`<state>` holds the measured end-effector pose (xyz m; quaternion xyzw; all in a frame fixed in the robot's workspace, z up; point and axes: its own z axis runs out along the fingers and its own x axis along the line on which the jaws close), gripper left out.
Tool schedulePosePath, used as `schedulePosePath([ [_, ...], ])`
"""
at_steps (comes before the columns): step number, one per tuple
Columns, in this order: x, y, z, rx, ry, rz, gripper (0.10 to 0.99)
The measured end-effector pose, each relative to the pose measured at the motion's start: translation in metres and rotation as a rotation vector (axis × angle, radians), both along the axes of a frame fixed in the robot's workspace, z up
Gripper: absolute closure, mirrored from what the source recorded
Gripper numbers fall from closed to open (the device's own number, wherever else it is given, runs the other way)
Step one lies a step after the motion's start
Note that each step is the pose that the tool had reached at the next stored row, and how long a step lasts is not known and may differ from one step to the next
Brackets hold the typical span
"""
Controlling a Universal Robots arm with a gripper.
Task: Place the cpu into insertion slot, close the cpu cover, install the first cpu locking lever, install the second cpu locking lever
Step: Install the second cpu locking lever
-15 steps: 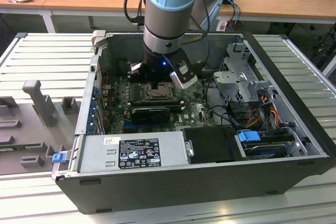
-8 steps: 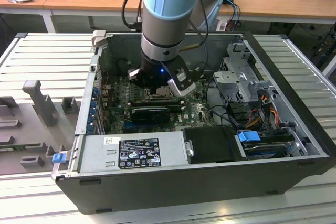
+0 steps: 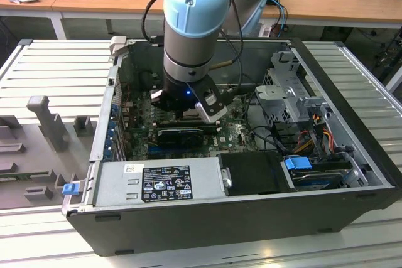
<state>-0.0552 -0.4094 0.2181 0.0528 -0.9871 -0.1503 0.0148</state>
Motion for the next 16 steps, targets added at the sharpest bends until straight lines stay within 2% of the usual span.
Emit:
schedulePosePath([
  [1,-0.0008,0.0,-0.0019,0.0,0.0,0.0,0.98],
  [2,-0.0033,0.0,-0.0071,0.0,0.0,0.0,0.98],
  [4,-0.0045,0.0,-0.0107,0.002,0.0,0.0,0.98],
  [6,-0.0066,-0.0003,-0.0116,0.015,0.0001,0.0,0.98],
  [8,-0.0088,-0.0031,-0.0132,0.039,0.0001,0.0,0.98],
  [9,-0.0089,-0.0042,-0.014,0.046,0.0001,0.0,0.98],
  [13,-0.0089,-0.0058,-0.018,0.062,0.0001,0.0,0.98],
  [16,-0.0089,-0.0058,-0.0209,0.08,0.0,0.0,0.98],
])
